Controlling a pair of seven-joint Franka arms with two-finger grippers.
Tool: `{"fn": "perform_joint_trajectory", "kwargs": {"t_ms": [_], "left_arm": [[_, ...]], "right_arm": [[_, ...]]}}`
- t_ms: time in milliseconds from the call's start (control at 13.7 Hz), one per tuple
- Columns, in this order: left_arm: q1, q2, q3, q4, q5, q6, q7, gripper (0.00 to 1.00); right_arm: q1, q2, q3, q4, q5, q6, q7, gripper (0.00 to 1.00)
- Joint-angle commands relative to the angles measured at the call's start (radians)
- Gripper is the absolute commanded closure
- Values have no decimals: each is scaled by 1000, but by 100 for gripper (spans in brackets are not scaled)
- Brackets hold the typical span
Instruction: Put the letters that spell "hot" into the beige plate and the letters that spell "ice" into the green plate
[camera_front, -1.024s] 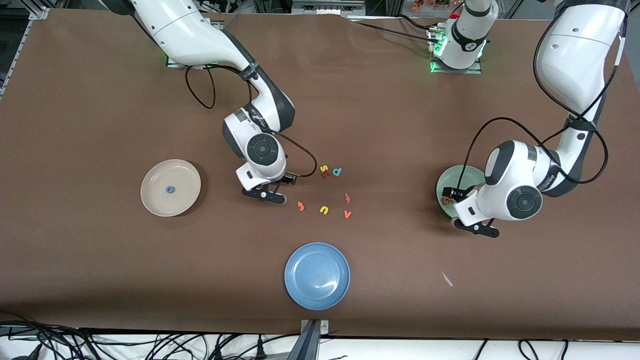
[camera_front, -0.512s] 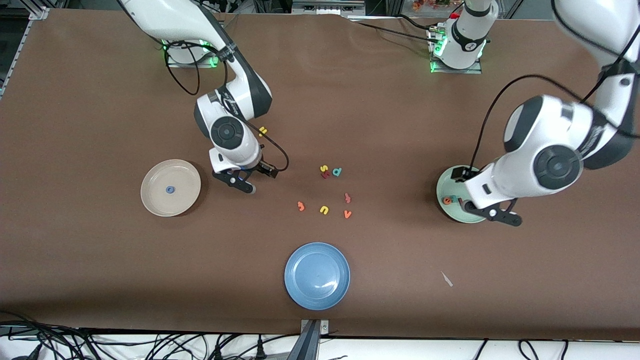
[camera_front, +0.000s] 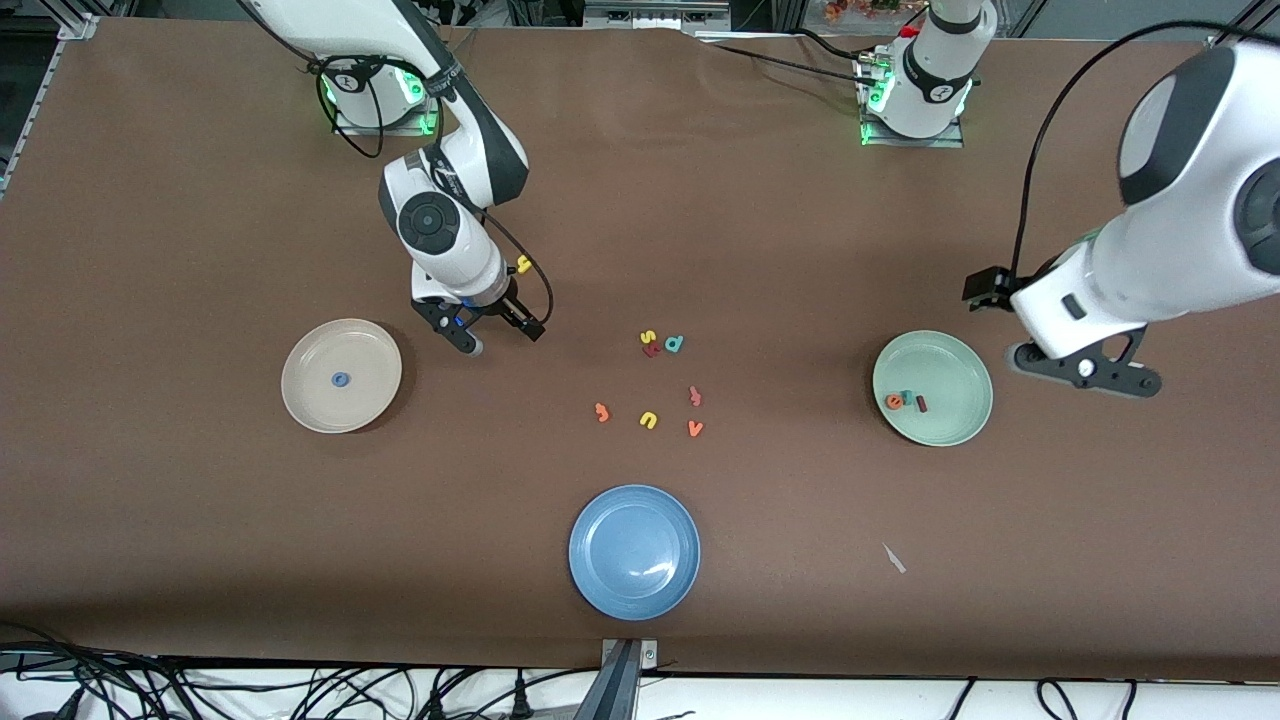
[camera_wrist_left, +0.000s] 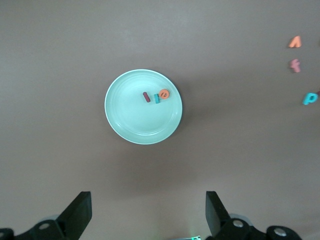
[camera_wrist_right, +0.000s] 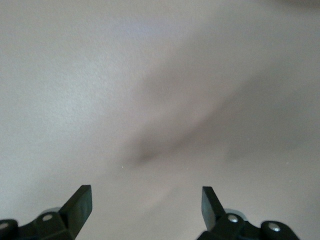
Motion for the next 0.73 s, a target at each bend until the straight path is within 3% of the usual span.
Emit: {"fn": "perform_joint_trajectory", "kwargs": {"t_ms": [0, 146, 219, 439, 658], "left_arm": [[-9, -109, 81, -75, -94, 7, -2, 0], [-94, -193, 256, -171, -177, 79, 7, 0], [-125, -231, 295, -216, -178, 106, 7, 0], [-135, -314, 297, -311, -167, 171, 2, 0], [-129, -334, 297, -319, -164, 169, -5, 0]], "right_arm": [[4, -42, 33, -84, 21, 69, 86, 3], [5, -61, 50, -121, 21, 73, 94, 3], [5, -73, 51, -139, 21, 73, 94, 3], [5, -101, 54, -185, 21, 77, 118, 3], [5, -110, 82, -247, 21, 157, 150, 3]]}}
